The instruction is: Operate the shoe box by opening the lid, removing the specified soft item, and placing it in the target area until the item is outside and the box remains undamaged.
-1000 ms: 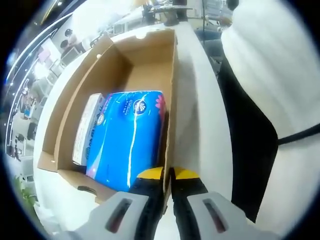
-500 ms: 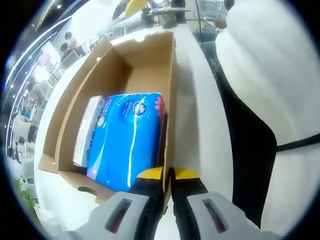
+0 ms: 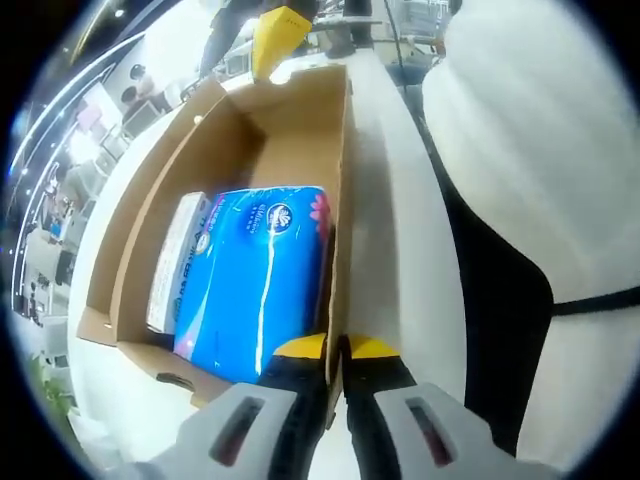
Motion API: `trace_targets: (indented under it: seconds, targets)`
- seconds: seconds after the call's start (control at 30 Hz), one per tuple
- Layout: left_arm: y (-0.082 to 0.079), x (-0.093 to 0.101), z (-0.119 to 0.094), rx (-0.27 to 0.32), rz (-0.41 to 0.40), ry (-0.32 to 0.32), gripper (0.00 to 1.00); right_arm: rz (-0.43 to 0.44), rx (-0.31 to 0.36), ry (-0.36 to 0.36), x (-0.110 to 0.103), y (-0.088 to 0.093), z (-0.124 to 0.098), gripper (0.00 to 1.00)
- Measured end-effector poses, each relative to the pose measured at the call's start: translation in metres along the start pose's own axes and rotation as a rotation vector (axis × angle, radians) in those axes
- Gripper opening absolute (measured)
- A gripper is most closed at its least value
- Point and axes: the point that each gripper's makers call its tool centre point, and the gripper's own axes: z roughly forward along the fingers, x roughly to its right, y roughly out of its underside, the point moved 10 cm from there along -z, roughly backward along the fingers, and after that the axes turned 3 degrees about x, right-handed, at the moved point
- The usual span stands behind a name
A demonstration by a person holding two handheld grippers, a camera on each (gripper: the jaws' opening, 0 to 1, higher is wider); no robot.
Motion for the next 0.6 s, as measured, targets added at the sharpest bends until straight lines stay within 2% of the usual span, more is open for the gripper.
trace_targets:
  seconds: [0.2, 0.47, 0.6]
  targets:
    - [-0.001, 0.001, 0.000, 0.000, 0.008, -0.001, 0.05, -0.026, -0.003, -0.030, -0.003, -0.005, 0.008, 0.52]
    - [0.000, 0.001, 0.000, 0.005, 0.006, -0.002, 0.05, -0.030, 0.011, -0.073, -0.005, -0.007, 0.012, 0.55]
    - [-0.001, 0.000, 0.000, 0.013, -0.001, 0.002, 0.05, -0.024, 0.029, -0.127, -0.010, -0.005, 0.020, 0.56]
